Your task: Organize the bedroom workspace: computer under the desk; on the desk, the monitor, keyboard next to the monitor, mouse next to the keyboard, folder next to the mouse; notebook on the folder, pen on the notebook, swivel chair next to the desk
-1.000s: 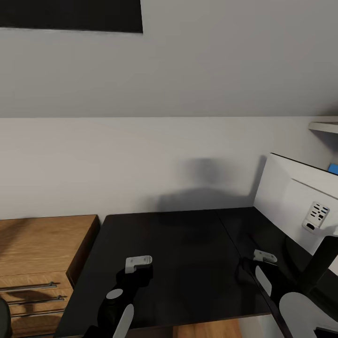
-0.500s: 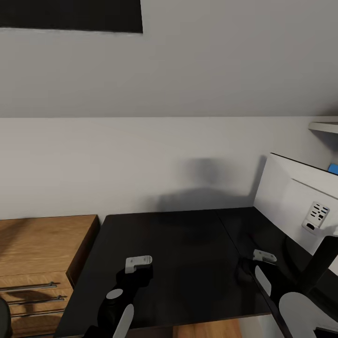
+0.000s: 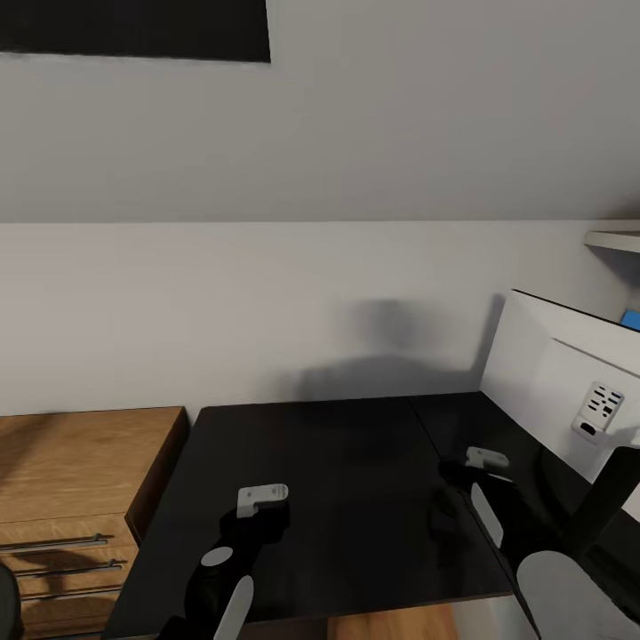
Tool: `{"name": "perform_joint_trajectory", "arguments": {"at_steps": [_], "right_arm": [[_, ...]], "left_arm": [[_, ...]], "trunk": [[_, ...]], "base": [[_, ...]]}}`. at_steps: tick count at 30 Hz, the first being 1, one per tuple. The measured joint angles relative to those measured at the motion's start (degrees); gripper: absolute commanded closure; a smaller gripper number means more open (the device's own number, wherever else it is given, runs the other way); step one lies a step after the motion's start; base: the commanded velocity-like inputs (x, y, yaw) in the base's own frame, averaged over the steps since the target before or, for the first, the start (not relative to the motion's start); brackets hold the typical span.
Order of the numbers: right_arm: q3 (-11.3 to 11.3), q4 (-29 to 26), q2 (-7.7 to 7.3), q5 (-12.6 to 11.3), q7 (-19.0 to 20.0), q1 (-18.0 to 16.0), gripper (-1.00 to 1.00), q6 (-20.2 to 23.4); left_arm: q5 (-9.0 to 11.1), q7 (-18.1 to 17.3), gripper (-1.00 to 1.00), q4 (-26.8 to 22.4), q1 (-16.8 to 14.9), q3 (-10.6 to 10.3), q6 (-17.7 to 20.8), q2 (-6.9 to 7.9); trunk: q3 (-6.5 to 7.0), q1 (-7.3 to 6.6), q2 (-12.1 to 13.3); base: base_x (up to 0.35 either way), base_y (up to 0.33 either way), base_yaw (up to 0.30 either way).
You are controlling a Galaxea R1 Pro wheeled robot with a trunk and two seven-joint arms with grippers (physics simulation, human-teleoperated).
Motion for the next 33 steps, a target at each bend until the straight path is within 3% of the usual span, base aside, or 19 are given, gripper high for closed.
{"name": "perform_joint_trajectory", "arguments": {"at_steps": [2, 8, 14, 18, 21, 24, 30, 33], "right_arm": [[0.0, -5.04, 0.84, 0.04, 0.01, 2.14, 1.0, 2.44], [0.0, -11.69, 2.0, 0.07, -0.02, 5.08, 1.0, 6.02], [0.12, -12.4, 2.79, -0.08, -0.01, 5.4, 1.0, 6.84], [0.11, -12.56, 4.44, -0.03, -0.01, 5.43, 1.0, 6.86], [0.24, -12.59, 6.97, 0.22, -0.38, 5.43, 1.0, 6.79], [0.23, -12.58, 7.85, 0.78, -1.38, 5.43, 1.0, 6.85], [0.32, -12.59, 8.27, 1.1, -2.09, 5.72, 1.0, 6.9], [1.46, -12.62, 8.3, 1.15, -2.15, 5.9, 1.0, 6.9]], "left_arm": [[0.0, 0.0, -1.0, 0.0, 0.0, 0.0, -0.01, 0.0], [-0.01, 0.0, -1.0, 0.0, 0.0, 0.0, -0.01, 0.0], [-0.06, 0.0, -1.0, 0.0, 0.0, 0.0, -0.02, 0.0], [-0.08, 0.0, -1.0, 0.0, 0.0, 0.01, 0.0, 0.0], [-0.08, 0.0, -1.0, -0.02, 0.01, 0.09, -0.05, 0.17], [-0.08, 0.02, -1.0, -0.01, 0.01, 0.09, -0.07, 0.26], [-0.15, 0.08, -1.0, 0.0, 0.0, 0.09, -0.08, 0.41], [-0.17, 0.09, -1.0, 0.0, 0.02, 0.09, -0.15, 0.43]], "trunk": [[0.0, 0.0, 0.0], [0.0, 0.0, 0.0], [0.0, 0.0, 0.0], [0.0, 0.0, 0.0], [0.0, 0.0, 0.0], [0.0, 0.0, 0.0], [0.0, 0.0, 0.0], [0.0, 0.0, 0.0]], "base": [[0.0, 0.0, 0.0], [0.0, 0.0, 0.0], [0.0, 0.0, 0.0], [0.0, 0.0, 0.012], [0.0, 0.0, 0.183], [0.0, 0.0, 0.098], [0.0, 0.0, 0.022], [0.0, 0.0, 0.003]]}}
